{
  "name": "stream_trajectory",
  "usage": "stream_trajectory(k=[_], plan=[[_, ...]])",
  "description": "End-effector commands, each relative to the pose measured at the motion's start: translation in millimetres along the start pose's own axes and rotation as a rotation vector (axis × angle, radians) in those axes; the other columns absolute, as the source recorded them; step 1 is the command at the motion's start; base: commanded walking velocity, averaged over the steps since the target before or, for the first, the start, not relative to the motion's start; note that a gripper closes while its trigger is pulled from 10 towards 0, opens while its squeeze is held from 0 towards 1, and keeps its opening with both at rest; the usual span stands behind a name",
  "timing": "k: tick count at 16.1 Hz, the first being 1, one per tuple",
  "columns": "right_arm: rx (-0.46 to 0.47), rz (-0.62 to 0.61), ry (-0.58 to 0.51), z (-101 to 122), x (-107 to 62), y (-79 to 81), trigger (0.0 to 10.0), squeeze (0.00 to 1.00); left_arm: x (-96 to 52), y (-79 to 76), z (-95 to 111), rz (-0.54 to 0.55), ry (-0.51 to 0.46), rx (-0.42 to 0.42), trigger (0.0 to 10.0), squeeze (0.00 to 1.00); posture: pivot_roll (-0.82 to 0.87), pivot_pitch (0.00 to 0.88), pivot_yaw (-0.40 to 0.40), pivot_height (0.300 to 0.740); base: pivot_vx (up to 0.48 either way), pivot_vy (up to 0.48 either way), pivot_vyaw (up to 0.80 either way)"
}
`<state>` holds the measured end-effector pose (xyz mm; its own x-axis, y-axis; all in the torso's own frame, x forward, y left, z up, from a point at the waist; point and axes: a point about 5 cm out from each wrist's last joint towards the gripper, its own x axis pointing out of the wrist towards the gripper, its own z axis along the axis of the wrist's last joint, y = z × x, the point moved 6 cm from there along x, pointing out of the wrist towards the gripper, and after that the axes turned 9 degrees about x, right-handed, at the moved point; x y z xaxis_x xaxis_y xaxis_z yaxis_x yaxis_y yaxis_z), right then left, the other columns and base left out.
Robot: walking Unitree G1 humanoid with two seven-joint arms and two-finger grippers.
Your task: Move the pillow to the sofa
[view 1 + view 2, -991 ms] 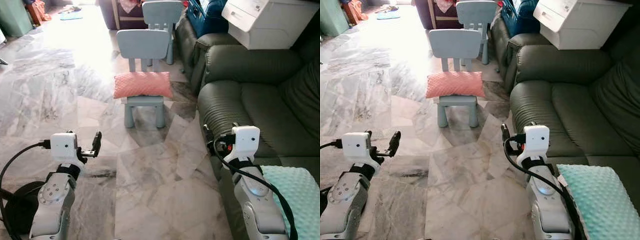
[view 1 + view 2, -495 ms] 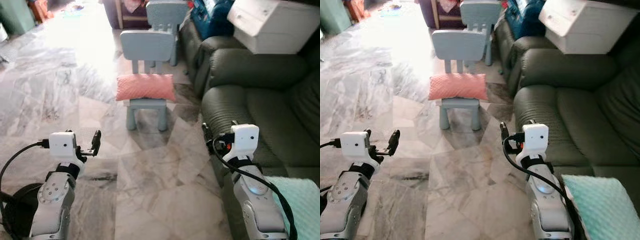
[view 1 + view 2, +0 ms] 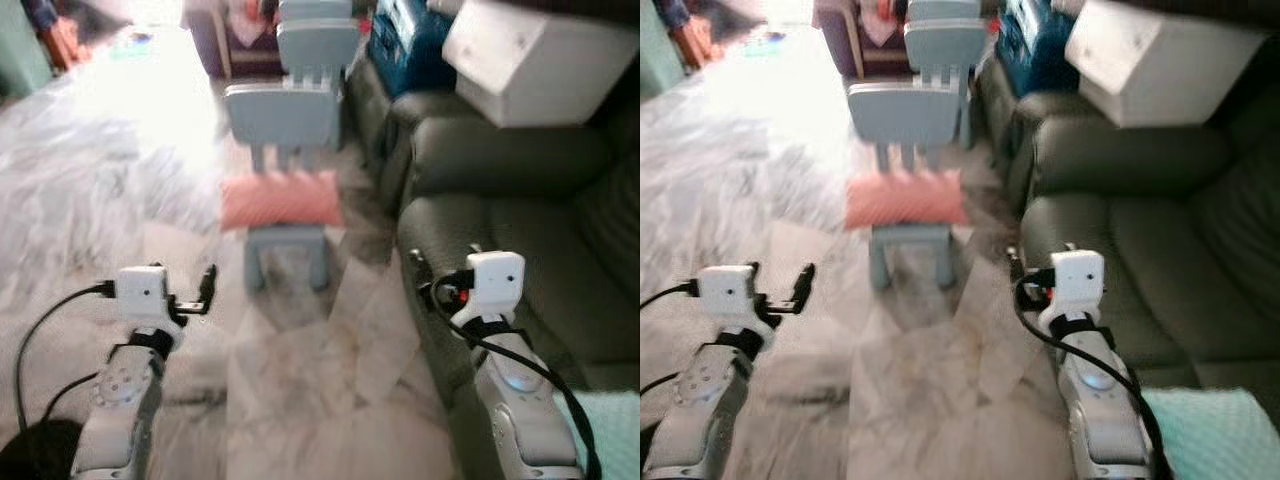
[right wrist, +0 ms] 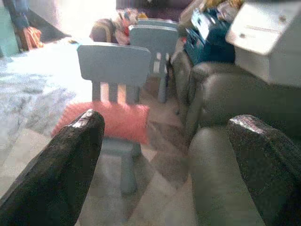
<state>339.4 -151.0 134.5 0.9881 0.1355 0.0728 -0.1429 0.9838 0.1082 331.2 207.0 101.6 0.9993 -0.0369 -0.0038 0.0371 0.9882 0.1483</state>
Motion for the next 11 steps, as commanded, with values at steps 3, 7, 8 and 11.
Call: stream_trajectory(k=[3, 7, 8, 11], plan=[[0.008, 0.020, -0.001, -0.2, 1.1, 8.2, 10.0, 0.00, -3.1, 9.4, -3.8, 0.021, 0.014, 0.011, 10.0, 0.00, -0.08, 0.127, -0.023, 0.740, 0.394, 0.274, 0.00], [0.009, 0.020, 0.000, -0.4, 1.1, 8.9, 10.0, 0.00, -3.1, 8.7, -3.9, 0.019, 0.016, 0.011, 10.0, 0.00, -0.07, 0.128, -0.022, 0.740, 0.393, 0.275, 0.00], [0.008, 0.020, 0.000, -0.4, 1.1, 9.0, 10.0, 0.00, -3.2, 8.7, -4.0, 0.019, 0.016, 0.012, 10.0, 0.00, -0.08, 0.128, -0.022, 0.740, 0.394, 0.277, 0.00], [0.007, 0.020, -0.002, -0.2, 1.2, 9.3, 10.0, 0.00, -2.3, 7.4, -4.8, 0.015, 0.019, 0.024, 10.0, 0.00, -0.08, 0.128, -0.021, 0.740, 0.411, 0.182, 0.00]])
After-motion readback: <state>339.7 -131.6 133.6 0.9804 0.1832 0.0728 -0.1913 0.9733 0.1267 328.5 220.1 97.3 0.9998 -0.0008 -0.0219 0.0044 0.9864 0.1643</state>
